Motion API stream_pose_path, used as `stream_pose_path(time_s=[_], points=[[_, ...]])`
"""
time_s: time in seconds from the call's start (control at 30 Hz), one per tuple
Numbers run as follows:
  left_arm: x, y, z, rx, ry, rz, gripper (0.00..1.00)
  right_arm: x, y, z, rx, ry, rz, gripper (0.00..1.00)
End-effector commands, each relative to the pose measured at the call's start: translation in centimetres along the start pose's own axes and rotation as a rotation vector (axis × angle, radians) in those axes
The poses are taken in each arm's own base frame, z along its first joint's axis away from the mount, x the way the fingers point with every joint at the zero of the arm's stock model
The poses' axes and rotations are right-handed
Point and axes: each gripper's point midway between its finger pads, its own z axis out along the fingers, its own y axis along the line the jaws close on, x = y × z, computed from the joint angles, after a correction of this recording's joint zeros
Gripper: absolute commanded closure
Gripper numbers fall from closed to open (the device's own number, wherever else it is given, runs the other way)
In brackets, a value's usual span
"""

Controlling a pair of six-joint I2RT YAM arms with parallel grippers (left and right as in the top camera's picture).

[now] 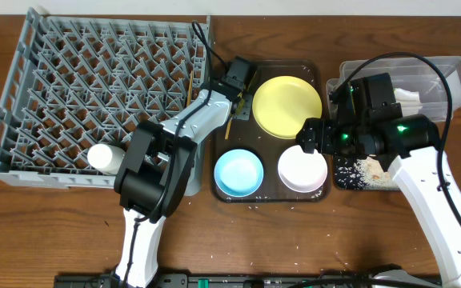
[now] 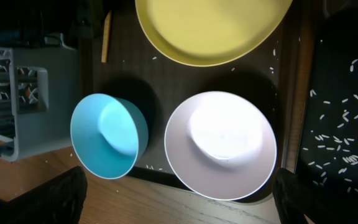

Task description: Sort waste into correct bins and load items into the dishwasher

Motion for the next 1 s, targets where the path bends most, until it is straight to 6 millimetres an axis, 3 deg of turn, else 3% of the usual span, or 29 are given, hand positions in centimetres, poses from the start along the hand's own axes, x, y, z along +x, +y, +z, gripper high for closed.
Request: stream_pose_path(time_s=[0.0, 0.17, 0.33, 0.47, 0.57, 0.67, 0.77, 0.83, 0.97], points=[[1.4, -0.4, 1.2, 0.026, 0.056, 0.001, 0.92, -0.4, 0.1, -0.5, -0.002, -0.017, 0.0, 0.07], [-1.0, -0.5, -2.6, 0.046, -0.018, -0.008, 0.92, -0.4, 0.1, -0.5, -0.002, -0.017, 0.0, 0.07], [-3.5, 0.2, -10.9, 0.07, -0.118, -0.026, 0.92, -0.3, 0.1, -0.5, 0.0, -0.013, 0.001, 0.08], [-3.1, 2.1, -15.9, 0.059, -0.127, -0.049, 0.92, -0.2, 0.1, -0.5, 0.001, -0.01, 0.002, 0.08], [-1.8, 5.0, -17.8, -0.005, -0.092, -0.078, 0.92, 0.0, 0.0, -0.5, 0.003, -0.003, 0.004, 0.08], [-0.6, 8.4, -17.9, -0.117, -0.045, -0.108, 0.92, 0.0, 0.0, -0.5, 0.003, -0.004, 0.004, 0.08], [0.7, 10.4, -16.4, -0.152, 0.007, -0.135, 0.92, -0.1, 0.0, -0.5, 0.003, -0.005, 0.004, 0.08], [1.9, 11.0, -14.8, -0.157, 0.056, -0.123, 0.92, -0.1, 0.0, -0.5, 0.003, -0.005, 0.004, 0.08], [3.8, 10.2, -11.8, -0.114, 0.14, -0.112, 0.92, -0.1, 0.0, -0.5, 0.002, -0.007, 0.003, 0.08]])
